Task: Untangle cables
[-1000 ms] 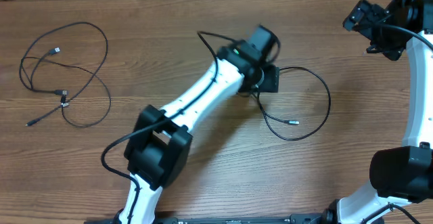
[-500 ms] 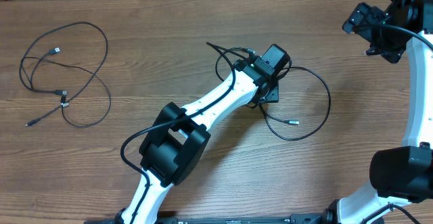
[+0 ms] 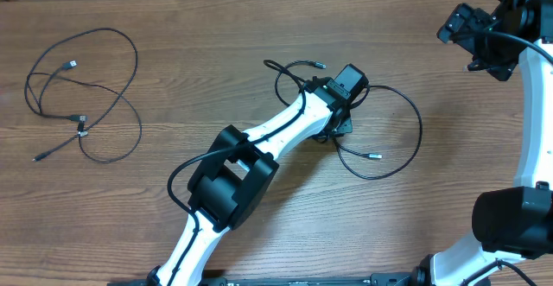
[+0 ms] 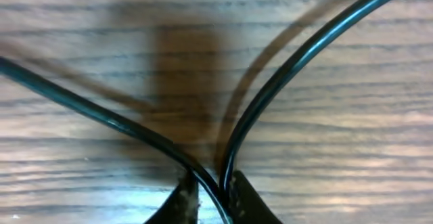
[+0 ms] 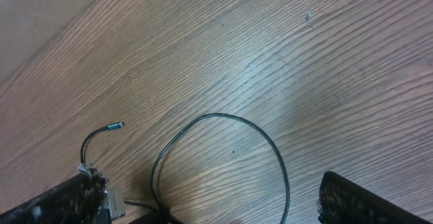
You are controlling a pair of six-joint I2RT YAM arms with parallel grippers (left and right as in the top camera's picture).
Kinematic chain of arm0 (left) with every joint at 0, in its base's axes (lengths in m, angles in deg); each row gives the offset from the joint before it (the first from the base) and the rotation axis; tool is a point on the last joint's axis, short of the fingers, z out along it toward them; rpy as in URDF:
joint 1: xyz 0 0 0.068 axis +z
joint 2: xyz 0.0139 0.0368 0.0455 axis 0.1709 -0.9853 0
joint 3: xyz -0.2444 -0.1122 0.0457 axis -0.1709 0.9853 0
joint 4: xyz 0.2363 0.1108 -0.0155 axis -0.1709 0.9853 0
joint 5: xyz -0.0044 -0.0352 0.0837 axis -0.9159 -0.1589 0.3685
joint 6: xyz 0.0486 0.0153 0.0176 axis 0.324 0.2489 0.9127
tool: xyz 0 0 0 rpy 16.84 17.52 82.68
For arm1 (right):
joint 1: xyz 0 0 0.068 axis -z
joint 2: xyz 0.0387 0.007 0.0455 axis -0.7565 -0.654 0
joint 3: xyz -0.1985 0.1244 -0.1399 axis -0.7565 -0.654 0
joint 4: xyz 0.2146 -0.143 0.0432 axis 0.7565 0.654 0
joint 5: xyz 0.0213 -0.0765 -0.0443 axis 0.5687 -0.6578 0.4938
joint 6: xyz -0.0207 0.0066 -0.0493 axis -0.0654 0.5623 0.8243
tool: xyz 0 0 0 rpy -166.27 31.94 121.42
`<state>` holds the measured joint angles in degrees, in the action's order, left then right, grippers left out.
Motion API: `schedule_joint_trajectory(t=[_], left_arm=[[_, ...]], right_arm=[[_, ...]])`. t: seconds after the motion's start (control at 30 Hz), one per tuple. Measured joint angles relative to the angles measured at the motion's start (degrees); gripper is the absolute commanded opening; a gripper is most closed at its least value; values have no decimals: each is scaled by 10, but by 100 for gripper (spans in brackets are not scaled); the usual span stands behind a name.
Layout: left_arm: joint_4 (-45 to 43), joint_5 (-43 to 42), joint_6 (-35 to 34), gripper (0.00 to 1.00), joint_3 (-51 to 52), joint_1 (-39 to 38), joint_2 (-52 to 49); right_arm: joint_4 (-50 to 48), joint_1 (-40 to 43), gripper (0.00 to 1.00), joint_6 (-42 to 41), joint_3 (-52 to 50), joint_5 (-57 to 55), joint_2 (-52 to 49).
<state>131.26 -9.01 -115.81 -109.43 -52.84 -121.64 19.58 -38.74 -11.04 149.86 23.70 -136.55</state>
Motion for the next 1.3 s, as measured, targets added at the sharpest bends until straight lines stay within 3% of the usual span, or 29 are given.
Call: schedule_joint_trajectory(t=[0.03,0.13,0.23,0.33,0.37,0.6,0.73,0.9,1.07,1.13,1.3], left_arm=[[0,9,4,15,0,0,0],[6,37,32,33,0,0,-1],[18,68,75,34,0,0,-3],[30,76,109,17,-6,0,-8],[32,76,114,4,-9,0,-10],[62,81,137,4,-45,0,-27],[183,38,152,4,-157,26,-71],[376,8,197,4,-441,114,-93],[475,-10,251,4,-698,244,-86],[483,-13,263,4,-752,307,-74],[487,-15,273,4,-769,459,-41]], right_arm=[[1,0,100,0,0,0,0],[3,0,100,0,0,0,0],[4,0,100,0,0,0,0],[4,0,100,0,0,0,0],[5,0,100,0,0,0,0],[6,0,100,0,0,0,0],[14,0,100,0,0,0,0],[15,0,100,0,0,0,0],[15,0,100,0,0,0,0],[15,0,100,0,0,0,0],[15,0,100,0,0,0,0]])
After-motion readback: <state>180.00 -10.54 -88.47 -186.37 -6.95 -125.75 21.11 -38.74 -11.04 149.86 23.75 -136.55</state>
